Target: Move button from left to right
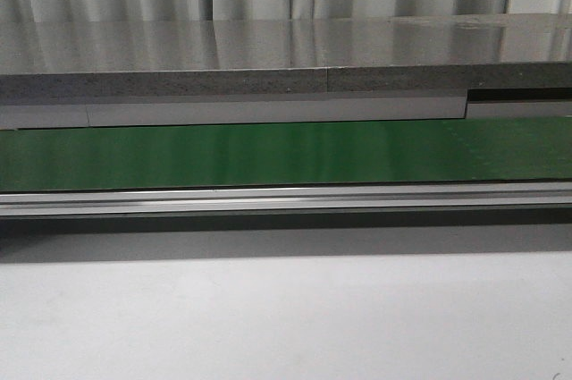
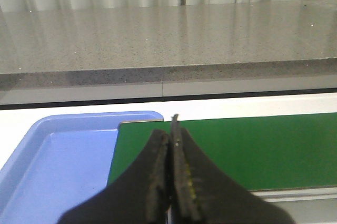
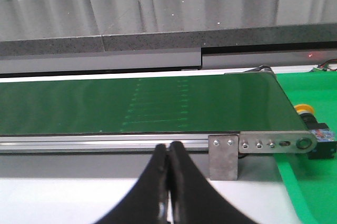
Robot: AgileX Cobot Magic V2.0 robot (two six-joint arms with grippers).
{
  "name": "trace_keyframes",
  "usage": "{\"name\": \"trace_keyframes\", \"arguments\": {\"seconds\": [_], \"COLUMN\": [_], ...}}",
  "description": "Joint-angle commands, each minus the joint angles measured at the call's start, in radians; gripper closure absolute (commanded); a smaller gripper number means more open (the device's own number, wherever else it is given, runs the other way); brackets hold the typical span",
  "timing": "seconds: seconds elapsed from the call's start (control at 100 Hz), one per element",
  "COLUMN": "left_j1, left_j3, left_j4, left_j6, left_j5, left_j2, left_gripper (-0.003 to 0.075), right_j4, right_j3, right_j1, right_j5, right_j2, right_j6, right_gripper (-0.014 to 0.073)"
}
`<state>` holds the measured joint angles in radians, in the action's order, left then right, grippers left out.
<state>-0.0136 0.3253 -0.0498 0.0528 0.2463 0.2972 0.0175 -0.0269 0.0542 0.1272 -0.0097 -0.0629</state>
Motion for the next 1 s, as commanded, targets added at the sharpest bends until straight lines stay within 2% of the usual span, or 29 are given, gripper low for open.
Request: {"name": "trace_keyframes", "arguments": {"seconds": [0.0,0.51,0.72,0.89,0.99], "left_j1": [-0.006,-0.006,-0.006,-0.006,-0.006], "left_j3": [0.026,0.026,0.02,-0.078,-0.148], "left_j4": [-0.008,-0.008,0.027,0.133,0.138], "left_j6": [-0.009,-0.009,-0.011,-0.119,-0.146], "left_j5": [-0.075,-0.075,-0.123,-0.255,-0.269], "left_j2": [0.008,0.007,-0.003,-0.091,-0.169], "left_gripper": [0.0741,0.0741,0.0741,0.0741,0.0741], "right_j4": [-0.012,-0.012,-0.012,-0.012,-0.012], "right_j3": [0.016,0.016,0.016,0.016,0.016], "right_j1": [-0.007,-0.007,-0.007,-0.007,-0.007], "right_j5": [-0.086,-0.086,-0.086,-0.086,-0.086], "right_j2": [-0.02,-0.02,-0.02,-0.02,-0.02], "right_j6": [0.001,0.001,0.001,0.001,0.001], "right_gripper": [0.066,0.066,0.066,0.066,0.066]}}
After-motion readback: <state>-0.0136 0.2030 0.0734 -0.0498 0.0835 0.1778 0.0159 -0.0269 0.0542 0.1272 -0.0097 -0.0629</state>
